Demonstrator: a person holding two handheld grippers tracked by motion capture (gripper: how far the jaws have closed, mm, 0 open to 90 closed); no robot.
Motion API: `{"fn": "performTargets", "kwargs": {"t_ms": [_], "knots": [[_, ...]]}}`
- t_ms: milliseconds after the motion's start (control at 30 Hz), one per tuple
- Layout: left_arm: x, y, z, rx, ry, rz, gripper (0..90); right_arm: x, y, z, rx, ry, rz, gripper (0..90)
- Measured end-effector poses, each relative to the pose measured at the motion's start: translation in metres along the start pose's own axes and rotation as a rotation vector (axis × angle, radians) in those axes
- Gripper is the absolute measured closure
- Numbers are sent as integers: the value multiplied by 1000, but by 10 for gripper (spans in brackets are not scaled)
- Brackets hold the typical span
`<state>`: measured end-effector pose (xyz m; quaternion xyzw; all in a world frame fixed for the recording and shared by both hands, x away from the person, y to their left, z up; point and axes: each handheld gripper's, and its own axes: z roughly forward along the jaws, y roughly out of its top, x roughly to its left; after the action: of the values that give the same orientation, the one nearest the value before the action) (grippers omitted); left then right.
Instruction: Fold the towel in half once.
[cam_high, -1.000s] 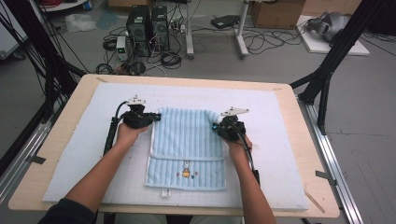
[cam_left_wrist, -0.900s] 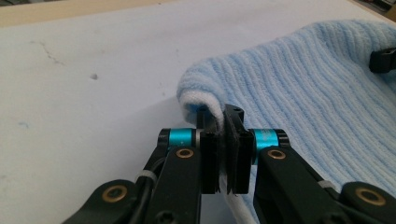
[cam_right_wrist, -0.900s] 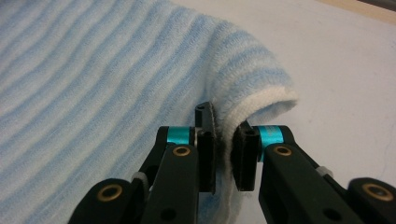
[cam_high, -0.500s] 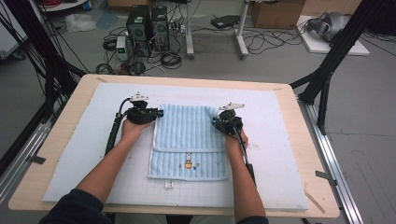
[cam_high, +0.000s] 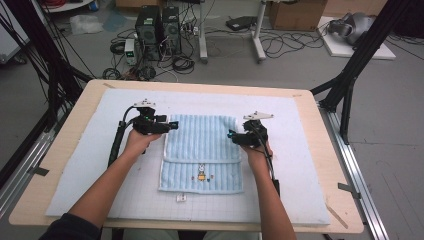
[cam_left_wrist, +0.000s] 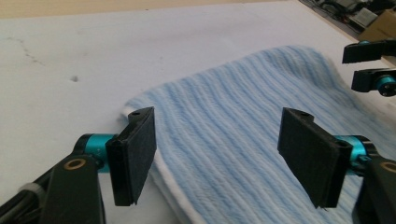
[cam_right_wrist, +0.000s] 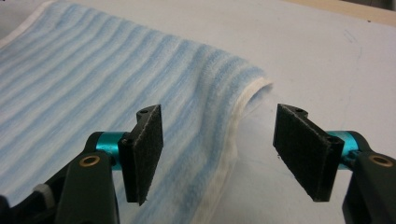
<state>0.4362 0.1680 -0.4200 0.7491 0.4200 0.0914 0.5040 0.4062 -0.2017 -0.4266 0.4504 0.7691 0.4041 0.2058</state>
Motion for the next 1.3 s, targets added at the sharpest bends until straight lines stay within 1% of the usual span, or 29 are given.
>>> {"fn": "performTargets", "kwargs": {"t_ms": [33, 67, 100, 133, 167, 200, 300, 367, 400, 433, 467, 500, 600, 667, 700, 733, 767, 800, 833, 900, 933, 1067, 1100, 1133, 1167, 1200, 1233, 1267, 1300], "knots": [[-5, -2, -4, -20, -7, 15, 284, 0, -2, -4, -3, 3, -2, 326], [-5, -2, -4, -20, -7, 15, 286, 0, -4, -6, -4, 6, 0, 326], [-10, -8, -9, -32, -18, 21, 288, 0, -6, -12, -2, 8, -1, 321], [-10, -8, -9, -32, -18, 21, 288, 0, -6, -12, -2, 8, -1, 321], [-14, -14, -12, -27, -28, 25, 290, -1, -10, -20, -14, 16, 0, 326], [-14, -14, -12, -27, -28, 25, 292, -1, -10, -20, -14, 16, 0, 326], [-21, -27, -19, -13, -33, 56, 296, 2, -18, -36, -30, 25, -13, 332], [-23, -34, -22, -8, -46, 55, 300, 4, -22, -43, -29, 57, -9, 334], [-23, -34, -22, -8, -46, 55, 303, 4, -22, -43, -29, 57, -9, 334], [-24, -39, -24, 6, -64, 74, 313, 8, -27, -49, -31, 91, -14, 339], [-24, -39, -24, 6, -64, 74, 328, 10, -29, -51, -28, 93, -26, 341], [-26, -42, -27, 11, -60, 89, 330, 13, -31, -53, -29, 93, -34, 342], [-28, -47, -31, 17, -57, 96, 334, 17, -35, -57, -29, 96, -46, 346], [-29, -48, -33, 23, -56, 100, 339, 19, -39, -58, -23, 97, -39, 345], [-31, -51, -36, 23, -52, 113, 341, 19, -40, -58, -20, 96, -37, 345], [-31, -51, -36, 23, -52, 113, 342, 19, -40, -58, -20, 96, -37, 345], [-32, -56, -39, 16, -60, 116, 352, 19, -43, -59, -18, 94, -31, 345], [-32, -56, -39, 16, -60, 116, 365, 20, -44, -59, -16, 94, -30, 346], [-33, -60, -40, 23, -62, 123, 375, 21, -44, -59, -10, 87, -36, 347], [-33, -62, -40, 29, -62, 126, 403, 22, -45, -59, -2, 83, -50, 360], [-35, -65, -39, 47, -61, 138, 416, 24, -46, -59, 2, 83, -55, 364], [-39, -69, -40, 53, -51, 155, 466, 27, -46, -62, 13, 83, -79, 408], [-40, -70, -39, 70, -50, 167, 473, 26, -46, -63, 10, 91, -74, 417], [-42, -72, -40, 97, -35, 183, 490, 26, -47, -63, 6, 95, -72, 423], [-43, -73, -40, 104, -28, 195, 514, 26, -47, -64, 7, 95, -67, 425], [-43, -73, -40, 104, -28, 195, 528, 26, -48, -64, 7, 95, -66, 425], [-46, -74, -42, 111, -8, 222, 550, 27, -50, -64, 7, 96, -63, 423], [-46, -74, -42, 111, -8, 222, 576, 27, -51, -65, 10, 92, -66, 423], [-47, -76, -43, 112, -1, 235, 605, 28, -53, -65, 12, 95, -63, 421]]}}
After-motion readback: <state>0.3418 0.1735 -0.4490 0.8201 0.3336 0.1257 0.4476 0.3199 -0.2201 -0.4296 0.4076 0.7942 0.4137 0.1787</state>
